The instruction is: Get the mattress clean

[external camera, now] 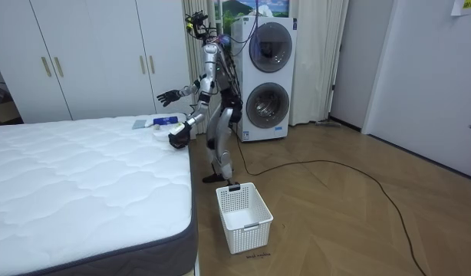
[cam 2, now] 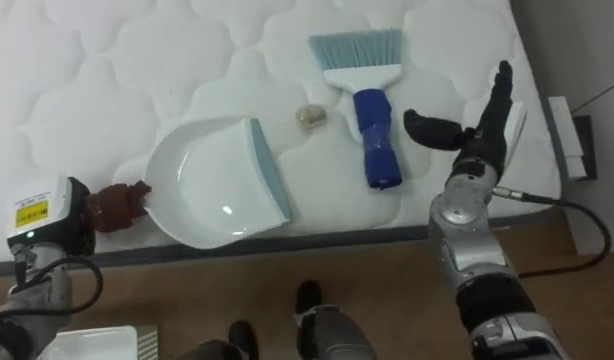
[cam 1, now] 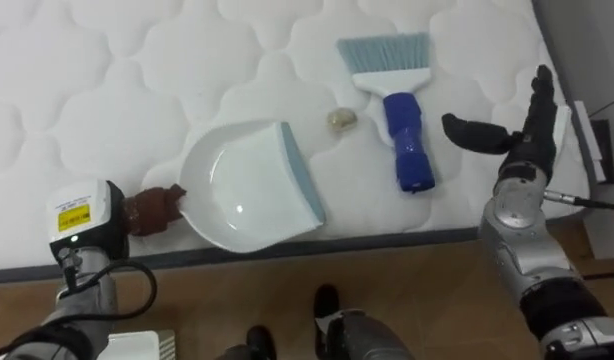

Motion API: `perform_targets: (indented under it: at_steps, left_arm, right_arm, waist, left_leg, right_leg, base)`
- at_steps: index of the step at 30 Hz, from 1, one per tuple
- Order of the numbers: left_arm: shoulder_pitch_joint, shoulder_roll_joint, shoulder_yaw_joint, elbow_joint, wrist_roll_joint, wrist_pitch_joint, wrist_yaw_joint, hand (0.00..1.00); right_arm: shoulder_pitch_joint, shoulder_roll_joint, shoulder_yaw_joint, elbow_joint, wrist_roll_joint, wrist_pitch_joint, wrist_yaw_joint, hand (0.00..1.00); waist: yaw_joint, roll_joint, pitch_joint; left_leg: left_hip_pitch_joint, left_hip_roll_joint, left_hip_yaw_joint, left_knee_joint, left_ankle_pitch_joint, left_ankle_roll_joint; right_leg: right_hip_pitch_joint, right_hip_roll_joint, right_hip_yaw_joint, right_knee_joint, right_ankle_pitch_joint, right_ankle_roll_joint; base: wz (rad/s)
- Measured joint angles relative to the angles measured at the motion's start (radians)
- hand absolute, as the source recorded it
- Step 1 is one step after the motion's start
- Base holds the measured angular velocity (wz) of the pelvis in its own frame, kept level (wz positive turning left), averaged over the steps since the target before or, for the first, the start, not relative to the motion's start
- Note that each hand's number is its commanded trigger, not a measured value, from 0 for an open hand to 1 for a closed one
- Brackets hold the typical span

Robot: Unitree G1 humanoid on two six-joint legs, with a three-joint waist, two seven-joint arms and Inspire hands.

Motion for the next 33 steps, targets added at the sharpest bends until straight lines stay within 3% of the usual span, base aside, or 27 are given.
perform_targets:
  at_steps: [4, 9, 11, 16, 27, 33]
  left_arm:
    - [-0.004, -0.001, 0.000, -0.004, -0.007, 0.002, -0.019, 1.00]
    - [-0.018, -0.001, 0.000, -0.016, -0.007, 0.002, -0.039, 1.00]
    - [-0.018, -0.001, -0.001, -0.027, -0.007, 0.004, -0.045, 1.00]
    - [-0.018, -0.003, -0.002, -0.043, -0.007, 0.010, -0.058, 1.00]
    - [-0.047, -0.041, -0.004, -0.055, -0.011, 0.045, -0.099, 1.00]
    - [-0.047, -0.042, -0.017, -0.074, -0.026, 0.050, -0.102, 1.00]
  right_arm:
    - [-0.030, 0.000, 0.073, 0.022, 0.006, 0.000, 0.005, 0.00]
    - [-0.050, 0.000, 0.100, 0.066, 0.018, 0.002, 0.018, 0.00]
    - [-0.056, 0.000, 0.103, 0.079, 0.031, 0.002, 0.027, 0.00]
    - [-0.067, -0.002, 0.103, 0.093, 0.033, 0.005, 0.039, 0.00]
    - [-0.088, -0.001, 0.109, 0.204, 0.045, 0.011, 0.067, 0.00]
    - [-0.087, -0.001, 0.111, 0.255, 0.073, 0.017, 0.076, 0.00]
  waist:
    - [0.007, 0.002, 0.0022]
    - [0.038, 0.003, 0.0117]
    - [0.051, 0.004, 0.0180]
    - [0.057, 0.007, 0.0203]
    - [0.080, 0.025, 0.0314]
    - [0.083, 0.033, 0.0355]
  left_leg:
    - [0.000, -0.001, -0.001, -0.005, 0.000, 0.000]
    - [-0.001, -0.002, -0.002, -0.007, 0.000, 0.000]
    - [-0.004, -0.002, -0.004, -0.008, 0.000, 0.000]
    - [-0.021, -0.002, -0.017, -0.007, 0.000, -0.002]
    - [-0.029, -0.007, -0.025, 0.010, 0.000, -0.001]
    - [-0.042, -0.006, -0.025, 0.011, 0.000, -0.002]
  right_leg:
    - [0.000, -0.002, -0.002, 0.002, -0.002, 0.001]
    - [-0.002, -0.006, -0.008, 0.011, -0.012, 0.001]
    - [-0.005, -0.007, -0.011, 0.011, -0.016, 0.000]
    - [-0.009, -0.017, -0.042, 0.014, -0.026, 0.000]
    - [-0.012, -0.037, -0.066, 0.032, -0.045, -0.001]
    - [-0.025, -0.037, -0.067, 0.037, -0.044, -0.003]
  base:
    - [0.00]
    - [0.05]
    - [0.07]
    - [0.17]
    - [0.07]
    - [0.02]
